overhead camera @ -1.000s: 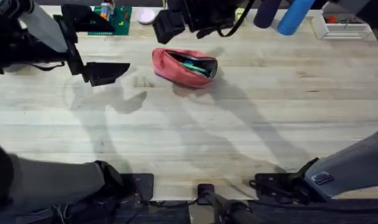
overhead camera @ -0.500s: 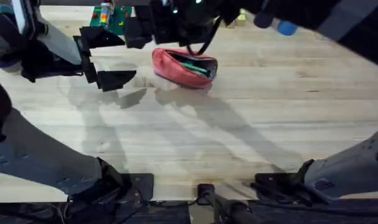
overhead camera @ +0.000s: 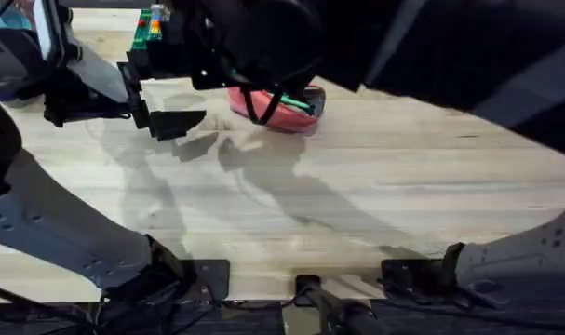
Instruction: Unzip the bag, pick up the pens from the table one at a time and place them inside, then zip the bag closed.
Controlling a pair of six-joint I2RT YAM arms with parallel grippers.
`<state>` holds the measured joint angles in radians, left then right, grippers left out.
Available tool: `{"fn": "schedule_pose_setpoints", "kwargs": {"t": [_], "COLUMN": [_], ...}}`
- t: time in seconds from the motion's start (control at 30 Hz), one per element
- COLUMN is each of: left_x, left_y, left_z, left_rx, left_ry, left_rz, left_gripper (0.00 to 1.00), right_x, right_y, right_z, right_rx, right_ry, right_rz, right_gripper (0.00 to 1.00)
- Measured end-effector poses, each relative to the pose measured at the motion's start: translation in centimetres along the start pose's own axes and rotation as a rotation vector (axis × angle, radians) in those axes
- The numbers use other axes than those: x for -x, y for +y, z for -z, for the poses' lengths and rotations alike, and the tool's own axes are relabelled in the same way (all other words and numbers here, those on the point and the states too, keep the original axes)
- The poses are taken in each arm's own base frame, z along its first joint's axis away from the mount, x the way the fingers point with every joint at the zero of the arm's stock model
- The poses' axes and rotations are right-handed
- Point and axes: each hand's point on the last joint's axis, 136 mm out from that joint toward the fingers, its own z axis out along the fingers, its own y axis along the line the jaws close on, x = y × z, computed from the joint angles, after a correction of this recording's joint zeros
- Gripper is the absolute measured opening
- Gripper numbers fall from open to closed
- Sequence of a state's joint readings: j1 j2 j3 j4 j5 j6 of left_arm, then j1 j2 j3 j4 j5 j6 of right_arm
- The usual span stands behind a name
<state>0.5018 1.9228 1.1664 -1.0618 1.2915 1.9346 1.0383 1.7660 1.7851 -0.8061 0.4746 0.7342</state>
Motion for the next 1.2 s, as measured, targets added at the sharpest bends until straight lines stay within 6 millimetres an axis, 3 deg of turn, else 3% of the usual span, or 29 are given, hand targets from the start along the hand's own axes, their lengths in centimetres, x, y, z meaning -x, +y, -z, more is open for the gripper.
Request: {"fn": "schedule_pose_setpoints", "kwargs": {"t": [0.1,0.97,1.2], "left_x": [0.0,0.0,0.0], "left_y": [0.0,0.0,0.0], "left_z": [0.0,0.0,0.0], "left_rx": [0.0,0.0,0.0], "left_ry": [0.0,0.0,0.0], "left_rz": [0.0,-0.001,-0.001], "left_gripper": [0.993,0.993,0.993], "right_x": [1.0,1.0,0.1], "right_y": [0.2,-0.4,-0.3], "right_z": [0.5,0.5,-0.8], "right_rx": [-0.005,-0.037,-0.054], "right_ry": [-0.059,-0.063,-0.04], "right_rz": [-0.018,-0.019,-0.018], "right_gripper": [0.998,0.997,0.997]}}
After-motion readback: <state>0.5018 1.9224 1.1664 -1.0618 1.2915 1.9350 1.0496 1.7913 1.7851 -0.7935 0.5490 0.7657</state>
